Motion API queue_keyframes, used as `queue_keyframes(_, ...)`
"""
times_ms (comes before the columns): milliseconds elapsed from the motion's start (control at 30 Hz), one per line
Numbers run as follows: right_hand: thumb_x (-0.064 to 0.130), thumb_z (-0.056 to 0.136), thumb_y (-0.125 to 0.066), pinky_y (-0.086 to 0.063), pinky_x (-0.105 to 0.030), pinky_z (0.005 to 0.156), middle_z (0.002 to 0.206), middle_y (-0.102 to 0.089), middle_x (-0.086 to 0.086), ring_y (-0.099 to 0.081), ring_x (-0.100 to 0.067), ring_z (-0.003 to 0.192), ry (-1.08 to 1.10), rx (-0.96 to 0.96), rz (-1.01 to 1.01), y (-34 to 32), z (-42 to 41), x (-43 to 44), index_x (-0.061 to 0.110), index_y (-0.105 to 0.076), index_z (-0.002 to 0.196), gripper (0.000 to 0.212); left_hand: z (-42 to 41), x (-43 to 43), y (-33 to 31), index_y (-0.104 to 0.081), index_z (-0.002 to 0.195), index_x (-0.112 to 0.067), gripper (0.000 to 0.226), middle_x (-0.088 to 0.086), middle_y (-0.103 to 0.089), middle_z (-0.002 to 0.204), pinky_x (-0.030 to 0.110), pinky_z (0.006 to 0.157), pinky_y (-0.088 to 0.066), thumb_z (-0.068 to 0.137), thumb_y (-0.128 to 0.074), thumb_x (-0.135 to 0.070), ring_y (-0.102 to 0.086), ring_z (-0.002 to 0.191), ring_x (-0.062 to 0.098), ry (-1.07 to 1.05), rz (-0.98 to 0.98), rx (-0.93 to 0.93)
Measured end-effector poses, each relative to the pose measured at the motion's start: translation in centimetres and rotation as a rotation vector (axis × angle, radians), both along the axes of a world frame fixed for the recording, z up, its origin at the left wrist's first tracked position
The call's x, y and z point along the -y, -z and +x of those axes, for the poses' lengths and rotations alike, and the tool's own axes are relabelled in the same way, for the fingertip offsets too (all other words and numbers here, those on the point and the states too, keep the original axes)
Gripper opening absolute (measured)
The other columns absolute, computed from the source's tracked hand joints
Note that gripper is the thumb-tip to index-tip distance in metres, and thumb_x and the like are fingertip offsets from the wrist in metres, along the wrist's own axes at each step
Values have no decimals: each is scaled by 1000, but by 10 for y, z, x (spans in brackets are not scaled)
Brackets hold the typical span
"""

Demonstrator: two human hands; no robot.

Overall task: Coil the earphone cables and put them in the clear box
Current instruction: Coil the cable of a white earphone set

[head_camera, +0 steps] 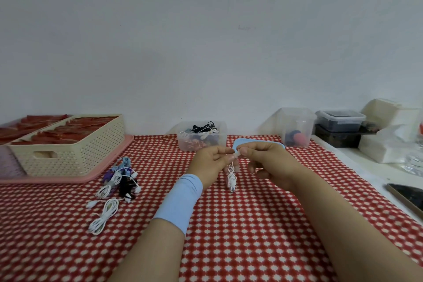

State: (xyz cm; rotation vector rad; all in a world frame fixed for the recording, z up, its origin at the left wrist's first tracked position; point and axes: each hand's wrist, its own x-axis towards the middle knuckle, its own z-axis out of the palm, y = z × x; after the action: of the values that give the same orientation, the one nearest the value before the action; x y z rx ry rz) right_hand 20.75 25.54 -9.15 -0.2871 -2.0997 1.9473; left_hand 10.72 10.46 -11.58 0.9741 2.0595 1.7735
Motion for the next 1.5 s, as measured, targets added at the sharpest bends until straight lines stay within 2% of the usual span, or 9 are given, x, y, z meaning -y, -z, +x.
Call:
queue_keyframes(100, 18, 93, -67, -25, -24, 48, 82, -69, -9, -51, -13, 57, -51, 4, -21, 1, 0, -3, 12, -79, 92, 13, 2, 1, -2, -71, 110, -12, 20, 2, -77, 95, 11, 65, -50, 93, -65, -18, -70, 81, 5, -25, 16, 26)
queue_keyframes(167, 17, 94, -66, -25, -23, 47, 83, -71, -9, -52, -14, 56, -70, 15, -28, 1, 0, -4, 13, -80, 91, 14, 2, 2, -1, -72, 108, -16, 17, 0, -77, 96, 23, 77, -55, 93, -66, -20, -71, 90, 11, -5, 25, 50)
queue_keyframes(233, 16, 95, -65, -25, -22, 46, 84, -72, -8, -52, -13, 56, -77, 26, -40, 1, 0, -5, 13, -80, 92, 15, 4, 3, -1, -73, 104, -21, 14, -3, -77, 94, 34, 83, -54, 93, -65, -23, -71, 92, 14, 15, 20, 73)
queue_keyframes(400, 17, 93, -66, -27, -18, 42, 90, -74, -9, -53, -11, 56, -114, 76, -43, 0, 0, -9, 10, -79, 96, 15, 6, 5, -3, -74, 104, -21, 15, -3, -77, 91, 22, 66, -46, 94, -64, -24, -65, 78, 4, 29, 10, 60)
queue_keyframes(533, 18, 92, -67, -27, -17, 40, 94, -73, -9, -53, -11, 58, -158, 138, -65, 0, 1, -13, 9, -77, 101, 16, 7, 5, -2, -74, 101, -23, 12, -3, -76, 85, 21, 63, -43, 93, -64, -21, -62, 69, 0, 65, 17, 84)
queue_keyframes(700, 17, 92, -65, -27, -16, 41, 93, -73, -6, -53, -9, 58, -199, 135, -79, -2, 3, -15, 12, -79, 94, 14, 8, 5, -3, -73, 97, -20, 12, -3, -75, 81, 18, 60, -42, 94, -62, -16, -63, 67, 2, 112, 64, 159)
queue_keyframes(1167, 16, 91, -68, -31, -17, 39, 92, -73, -12, -57, -11, 58, -150, 119, -4, -2, 3, -11, 10, -79, 97, 14, 10, 6, -1, -74, 97, -20, 13, -3, -74, 80, 24, 70, -46, 93, -63, -14, -63, 71, 5, 127, 49, 126)
queue_keyframes(1367, 21, 97, -61, -32, -17, 42, 101, -76, -9, -60, -12, 65, -173, 88, -41, -3, 5, -10, 5, -74, 111, 25, 9, 5, -1, -75, 95, -18, 15, 2, -74, 83, 23, 65, -44, 95, -61, -13, -61, 74, 13, 111, 119, 190)
queue_keyframes(1500, 18, 96, -63, -33, -16, 42, 102, -76, -11, -61, -12, 65, -179, 100, -44, -5, 7, -10, 9, -77, 107, 20, 7, 6, -1, -76, 92, -20, 16, 2, -74, 82, 23, 64, -43, 94, -62, -13, -61, 73, 13, 105, 117, 183)
